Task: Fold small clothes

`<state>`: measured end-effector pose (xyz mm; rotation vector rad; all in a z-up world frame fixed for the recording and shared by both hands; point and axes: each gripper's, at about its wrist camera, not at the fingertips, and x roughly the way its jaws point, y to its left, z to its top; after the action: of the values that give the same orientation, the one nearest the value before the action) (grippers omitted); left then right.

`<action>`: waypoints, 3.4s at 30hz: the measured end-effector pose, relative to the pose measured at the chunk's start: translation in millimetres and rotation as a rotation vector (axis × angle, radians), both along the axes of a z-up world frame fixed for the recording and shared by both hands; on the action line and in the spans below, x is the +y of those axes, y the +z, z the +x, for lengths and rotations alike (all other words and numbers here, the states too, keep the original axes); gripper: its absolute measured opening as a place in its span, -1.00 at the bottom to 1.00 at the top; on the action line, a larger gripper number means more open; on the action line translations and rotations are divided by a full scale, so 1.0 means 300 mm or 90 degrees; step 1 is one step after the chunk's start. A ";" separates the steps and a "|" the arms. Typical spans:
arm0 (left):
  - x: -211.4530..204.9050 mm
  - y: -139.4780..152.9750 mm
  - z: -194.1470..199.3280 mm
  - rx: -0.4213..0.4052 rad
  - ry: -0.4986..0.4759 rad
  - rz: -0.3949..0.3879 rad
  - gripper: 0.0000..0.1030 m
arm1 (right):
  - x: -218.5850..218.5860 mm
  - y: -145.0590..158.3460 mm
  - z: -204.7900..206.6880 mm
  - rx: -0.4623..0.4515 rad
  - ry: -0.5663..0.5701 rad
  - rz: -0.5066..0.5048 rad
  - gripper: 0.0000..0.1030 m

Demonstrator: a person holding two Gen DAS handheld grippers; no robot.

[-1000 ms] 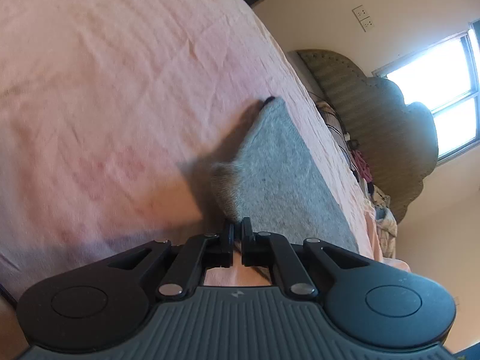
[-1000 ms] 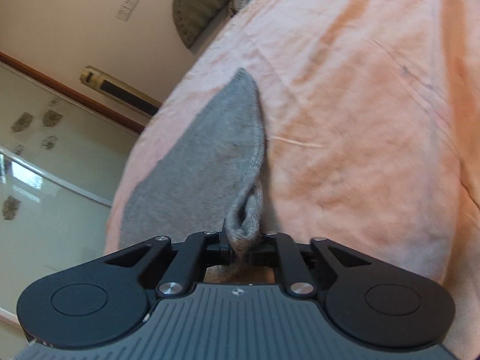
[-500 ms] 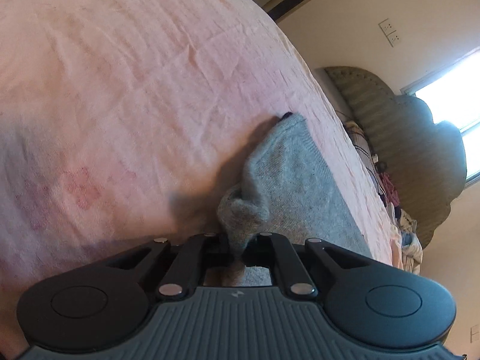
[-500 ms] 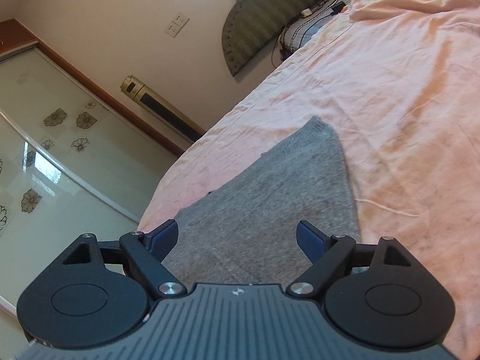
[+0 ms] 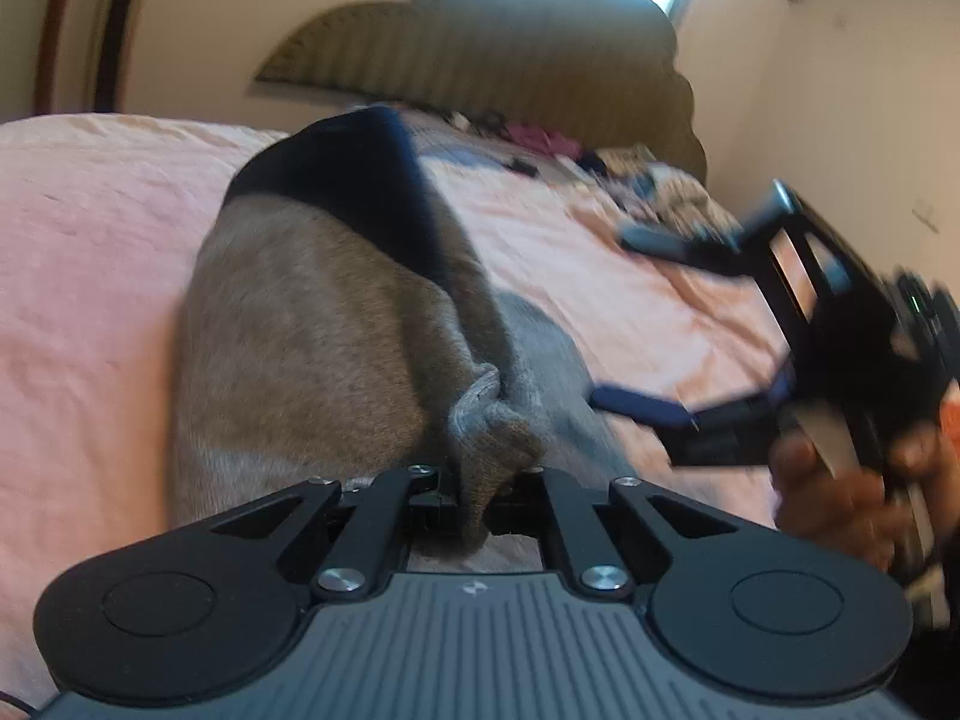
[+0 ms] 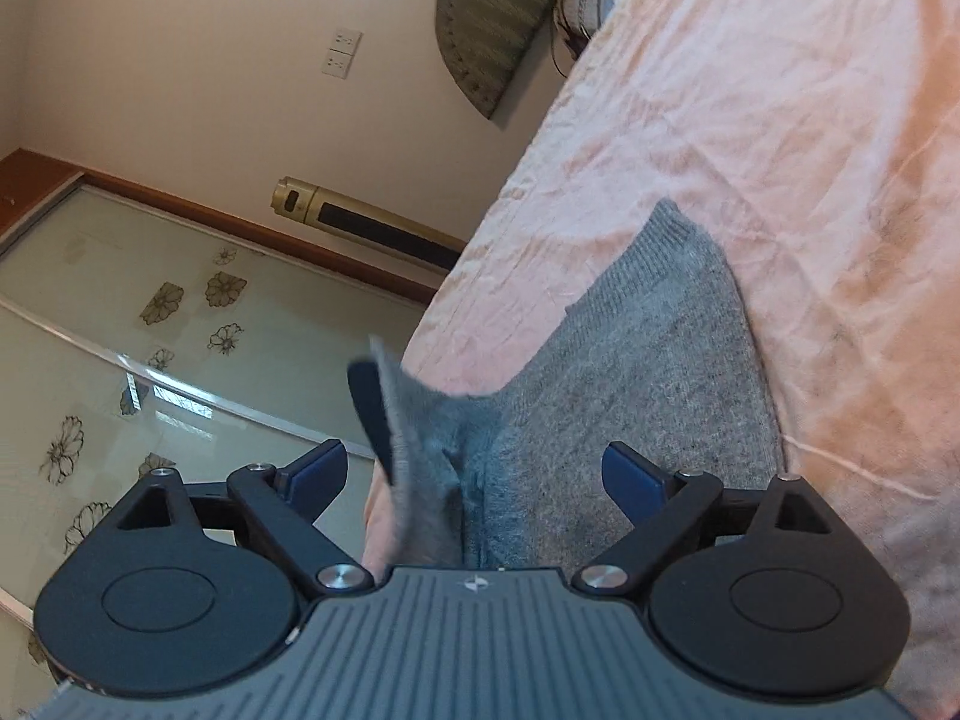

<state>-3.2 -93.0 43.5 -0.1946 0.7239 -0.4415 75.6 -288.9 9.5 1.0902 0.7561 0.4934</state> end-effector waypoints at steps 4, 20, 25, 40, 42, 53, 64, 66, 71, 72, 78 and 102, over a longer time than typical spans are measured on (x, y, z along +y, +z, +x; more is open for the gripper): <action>-0.044 -0.059 -0.032 0.033 -0.020 0.018 -0.90 | 0.023 -0.045 0.065 0.034 0.033 -0.015 0.78; -0.178 -0.008 -0.014 -0.012 -0.132 0.027 -0.90 | 0.112 0.060 0.264 -0.045 0.128 -0.281 -0.69; -0.260 -0.078 0.021 0.024 -0.178 0.032 -0.89 | -0.008 0.021 0.225 -0.022 0.082 -0.367 -0.69; 0.371 0.006 0.250 0.037 0.049 -0.211 0.96 | -0.101 -0.036 0.225 0.009 0.019 -0.257 0.61; 0.419 -0.091 0.388 0.158 0.069 -0.284 0.94 | -0.069 -0.043 0.254 0.007 0.027 -0.247 0.61; 0.376 -0.104 0.495 0.180 0.035 -0.251 -0.46 | 0.036 0.010 0.291 -0.024 0.025 -0.289 -0.50; 0.677 0.039 0.641 0.118 0.216 -0.125 -0.15 | 0.259 0.045 0.441 -0.033 -0.044 -0.221 0.49; 0.736 0.015 0.570 0.131 0.190 -0.174 0.03 | 0.262 0.039 0.385 -0.042 0.013 -0.229 0.49; 0.747 -0.116 0.358 0.214 0.116 -0.228 0.34 | 0.266 -0.027 0.208 0.003 0.125 -0.280 0.48; 0.727 -0.140 0.326 0.224 0.102 -0.240 0.31 | 0.273 -0.042 0.184 0.010 0.141 -0.275 0.37; 0.685 -0.111 0.282 0.192 0.085 -0.182 -0.77 | 0.318 -0.027 0.103 -0.017 0.169 -0.304 -0.63; 0.532 -0.080 0.070 -0.130 0.005 0.294 -0.82 | 0.425 0.013 0.080 -0.053 0.232 -0.371 -0.76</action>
<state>17.9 66.7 19.4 0.2777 0.6055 -0.2722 99.5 -161.3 13.2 0.3878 0.9544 0.5734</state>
